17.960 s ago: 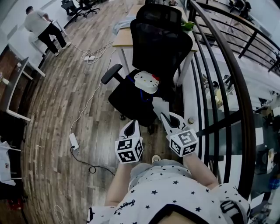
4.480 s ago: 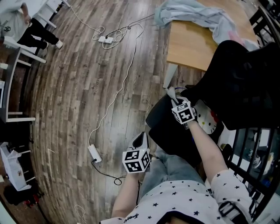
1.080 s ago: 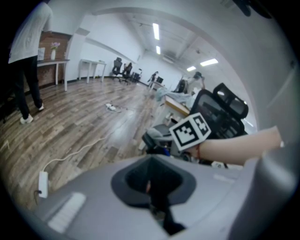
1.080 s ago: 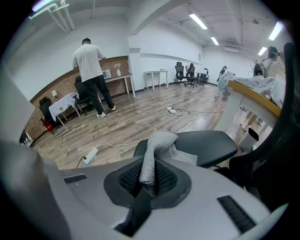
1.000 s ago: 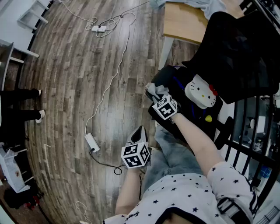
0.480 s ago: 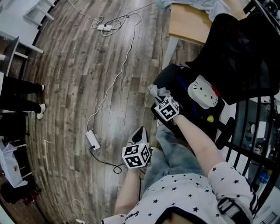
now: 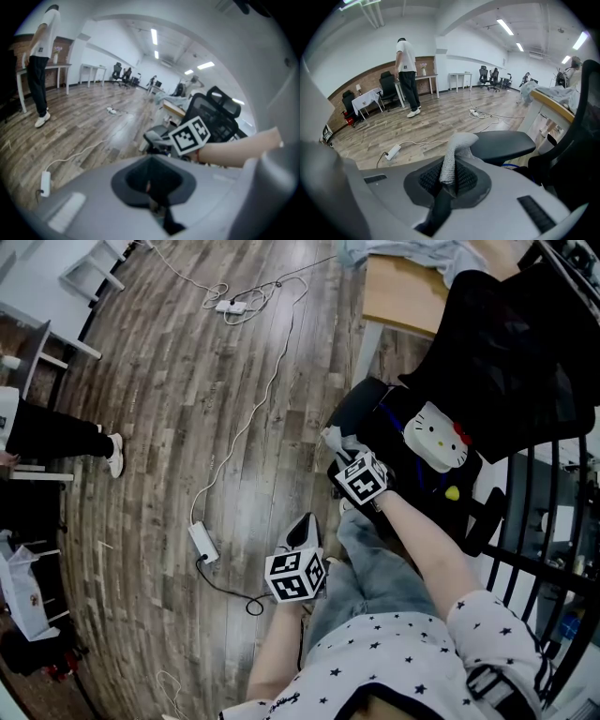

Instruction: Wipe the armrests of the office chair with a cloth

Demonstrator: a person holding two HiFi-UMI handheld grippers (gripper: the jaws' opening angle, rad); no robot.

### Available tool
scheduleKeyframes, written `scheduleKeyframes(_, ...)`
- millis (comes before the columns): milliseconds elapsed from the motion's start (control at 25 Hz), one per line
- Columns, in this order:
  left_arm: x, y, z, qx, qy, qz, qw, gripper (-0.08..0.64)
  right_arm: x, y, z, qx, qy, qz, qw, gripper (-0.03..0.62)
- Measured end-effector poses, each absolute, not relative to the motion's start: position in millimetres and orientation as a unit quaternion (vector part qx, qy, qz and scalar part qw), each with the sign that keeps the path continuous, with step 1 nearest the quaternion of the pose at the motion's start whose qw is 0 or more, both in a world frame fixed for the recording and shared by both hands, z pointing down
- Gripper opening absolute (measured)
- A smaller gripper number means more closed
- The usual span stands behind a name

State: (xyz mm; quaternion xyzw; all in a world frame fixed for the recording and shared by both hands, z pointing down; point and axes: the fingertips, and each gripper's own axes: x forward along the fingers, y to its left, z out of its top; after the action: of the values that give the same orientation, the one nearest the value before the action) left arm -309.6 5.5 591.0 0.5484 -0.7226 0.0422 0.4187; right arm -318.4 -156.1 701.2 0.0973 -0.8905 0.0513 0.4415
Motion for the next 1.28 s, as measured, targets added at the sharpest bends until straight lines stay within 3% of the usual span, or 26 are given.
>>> scheduleKeyframes(1280, -266.9, 97.4, 511.5, 0.569, -0.748, -0.003, 0.340, 0.003, -213.8, -0.9, 503.3, 0.127, -0.965, 0.057, 0.220, 0.026)
